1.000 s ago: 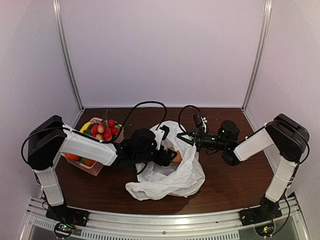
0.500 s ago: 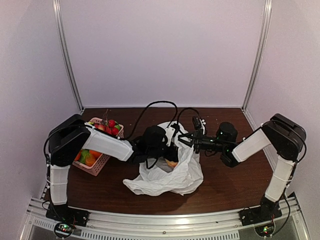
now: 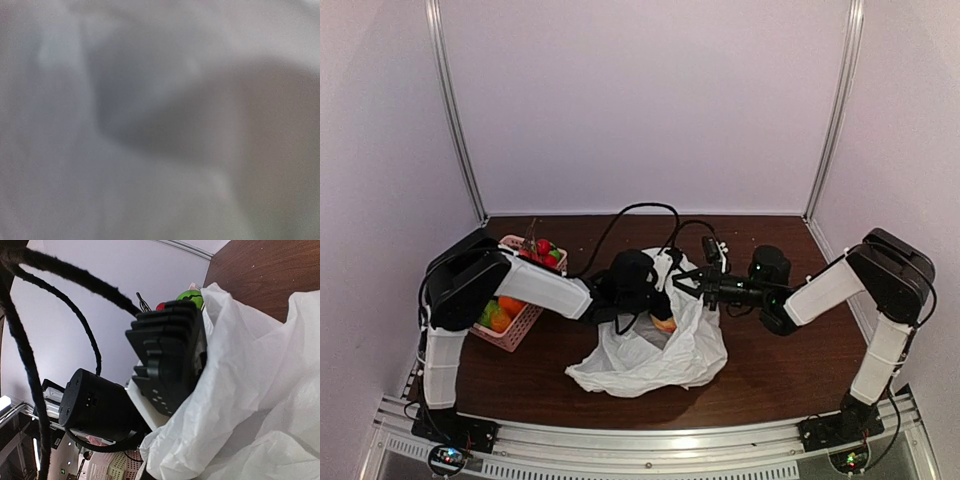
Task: Untie the knot of the plastic bag and take out the fruit
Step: Pick up the fake fruit from the takeout bag.
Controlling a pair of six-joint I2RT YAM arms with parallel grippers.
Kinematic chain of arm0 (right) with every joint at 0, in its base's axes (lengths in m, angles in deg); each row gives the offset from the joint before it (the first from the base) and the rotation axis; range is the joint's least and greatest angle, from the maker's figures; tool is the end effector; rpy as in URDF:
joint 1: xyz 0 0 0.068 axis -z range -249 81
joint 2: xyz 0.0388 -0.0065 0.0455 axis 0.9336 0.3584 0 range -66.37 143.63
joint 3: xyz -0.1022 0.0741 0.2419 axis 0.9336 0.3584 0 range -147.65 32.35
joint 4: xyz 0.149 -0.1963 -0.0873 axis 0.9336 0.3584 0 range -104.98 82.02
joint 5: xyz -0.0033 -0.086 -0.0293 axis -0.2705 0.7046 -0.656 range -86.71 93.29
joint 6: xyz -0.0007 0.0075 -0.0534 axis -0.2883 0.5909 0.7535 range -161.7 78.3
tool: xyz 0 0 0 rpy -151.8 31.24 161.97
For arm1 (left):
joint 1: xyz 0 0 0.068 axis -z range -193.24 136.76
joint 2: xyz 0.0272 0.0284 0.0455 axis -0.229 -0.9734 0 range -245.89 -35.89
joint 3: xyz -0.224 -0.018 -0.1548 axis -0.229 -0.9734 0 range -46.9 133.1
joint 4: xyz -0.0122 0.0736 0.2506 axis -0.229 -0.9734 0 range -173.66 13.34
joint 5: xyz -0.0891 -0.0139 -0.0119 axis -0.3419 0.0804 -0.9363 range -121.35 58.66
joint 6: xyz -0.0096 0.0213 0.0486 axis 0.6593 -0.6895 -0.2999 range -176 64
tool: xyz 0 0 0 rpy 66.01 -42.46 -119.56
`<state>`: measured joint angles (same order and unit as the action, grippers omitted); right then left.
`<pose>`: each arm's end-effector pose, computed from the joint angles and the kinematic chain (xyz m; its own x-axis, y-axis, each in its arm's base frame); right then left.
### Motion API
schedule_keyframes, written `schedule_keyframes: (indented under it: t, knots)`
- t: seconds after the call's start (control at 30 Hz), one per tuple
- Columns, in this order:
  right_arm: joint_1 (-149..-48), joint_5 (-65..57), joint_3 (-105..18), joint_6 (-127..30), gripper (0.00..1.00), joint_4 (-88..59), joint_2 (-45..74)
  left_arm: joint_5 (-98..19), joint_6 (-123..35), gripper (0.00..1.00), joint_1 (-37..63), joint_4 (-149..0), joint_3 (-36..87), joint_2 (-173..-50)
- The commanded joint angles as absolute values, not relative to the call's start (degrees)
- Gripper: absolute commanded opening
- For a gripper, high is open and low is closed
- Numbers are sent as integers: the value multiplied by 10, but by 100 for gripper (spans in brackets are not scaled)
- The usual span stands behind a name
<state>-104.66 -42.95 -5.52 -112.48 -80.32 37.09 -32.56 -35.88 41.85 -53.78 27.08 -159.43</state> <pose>0.2581 0.2167 0.1715 -0.9360 0.1322 -0.3262 -0.3226 0.0487 0.9453 0.2674 -0.3845 0.1367 -0.5271 0.1545 -0.8357 0.6916 0.6494 -0.3162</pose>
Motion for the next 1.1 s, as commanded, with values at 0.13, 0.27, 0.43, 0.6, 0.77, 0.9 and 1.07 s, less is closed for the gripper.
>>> schedule_keyframes:
  t: [0.13,0.27,0.43,0.6,0.77,0.9,1.07]
  knots:
    - [-1045,-349,-73,-939,0,-555,267,-346,-378,18,418,-538,157,-1454]
    - [-1046,-302,-85,-869,0,-427,237,-388,-369,17,423,-539,106,-1379]
    - [-1052,-241,-97,-806,0,-325,210,-425,-355,17,430,-564,55,-1291]
    - [-1072,-171,-117,-740,0,-225,200,-446,-330,17,430,-595,41,-1211]
    - [-1094,-124,-136,-702,38,-156,169,-418,-314,18,428,-657,76,-1172]
    - [-1094,-88,-144,-695,87,-114,104,-416,-281,18,416,-695,99,-1154]
    - [-1094,-60,-158,-679,100,-65,11,-424,-247,19,409,-715,129,-1139]
